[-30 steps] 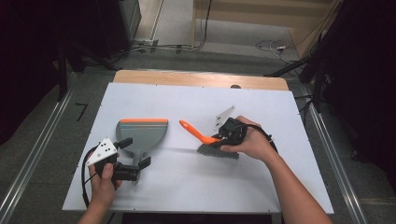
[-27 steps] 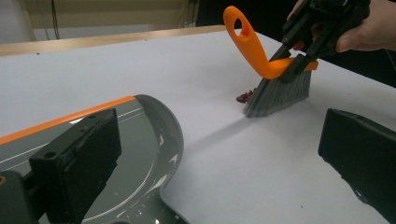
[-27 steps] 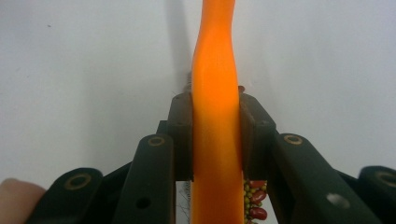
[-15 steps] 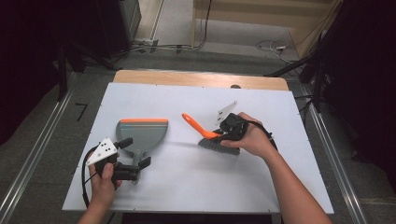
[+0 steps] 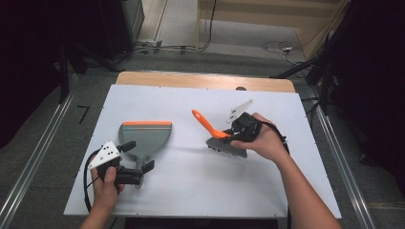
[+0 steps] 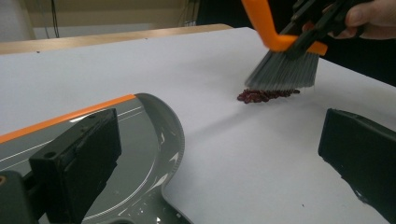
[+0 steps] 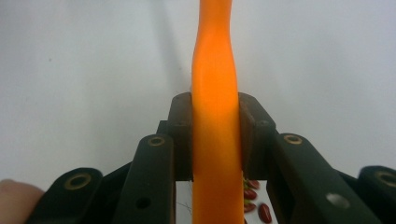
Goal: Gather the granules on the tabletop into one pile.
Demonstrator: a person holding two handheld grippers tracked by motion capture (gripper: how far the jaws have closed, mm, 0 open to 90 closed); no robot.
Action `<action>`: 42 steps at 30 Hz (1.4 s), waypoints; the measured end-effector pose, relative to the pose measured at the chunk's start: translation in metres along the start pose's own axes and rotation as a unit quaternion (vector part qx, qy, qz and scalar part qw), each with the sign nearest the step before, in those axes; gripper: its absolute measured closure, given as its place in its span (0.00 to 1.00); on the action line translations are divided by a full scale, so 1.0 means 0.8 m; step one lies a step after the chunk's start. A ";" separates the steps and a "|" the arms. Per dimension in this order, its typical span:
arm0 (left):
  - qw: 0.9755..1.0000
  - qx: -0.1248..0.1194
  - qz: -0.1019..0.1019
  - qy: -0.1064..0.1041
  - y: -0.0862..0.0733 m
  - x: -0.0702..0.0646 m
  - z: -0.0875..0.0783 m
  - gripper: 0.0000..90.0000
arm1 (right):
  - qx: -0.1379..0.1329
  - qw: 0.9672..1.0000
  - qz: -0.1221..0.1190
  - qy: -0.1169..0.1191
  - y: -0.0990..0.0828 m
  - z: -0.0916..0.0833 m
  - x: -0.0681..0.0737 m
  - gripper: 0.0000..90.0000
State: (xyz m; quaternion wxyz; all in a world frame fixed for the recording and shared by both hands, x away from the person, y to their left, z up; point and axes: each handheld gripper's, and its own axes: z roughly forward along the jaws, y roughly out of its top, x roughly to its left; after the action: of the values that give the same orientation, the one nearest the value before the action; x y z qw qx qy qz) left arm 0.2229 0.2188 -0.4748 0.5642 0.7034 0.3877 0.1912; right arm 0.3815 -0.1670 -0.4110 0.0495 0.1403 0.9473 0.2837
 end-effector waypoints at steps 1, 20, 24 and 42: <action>1.000 0.000 -0.001 0.001 0.000 0.000 0.000 0.00 | -0.015 0.999 0.030 -0.033 -0.006 -0.016 -0.003 0.76; 1.000 0.002 0.005 -0.004 0.002 -0.004 0.005 0.00 | 0.020 0.912 0.353 -0.209 -0.060 -0.004 -0.011 0.77; 1.000 0.002 0.004 -0.002 0.002 -0.003 0.003 0.00 | 0.025 0.911 0.330 -0.245 -0.042 0.011 0.007 0.77; 1.000 0.001 0.004 -0.002 0.002 -0.002 0.002 0.00 | 0.047 0.920 0.276 -0.274 0.002 0.043 0.031 0.77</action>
State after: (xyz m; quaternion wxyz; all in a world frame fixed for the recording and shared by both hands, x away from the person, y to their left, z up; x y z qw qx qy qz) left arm 0.2238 0.2162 -0.4737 0.5632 0.7063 0.3836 0.1917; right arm 0.3646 -0.1401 -0.4392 0.2198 0.4704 0.8329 0.1919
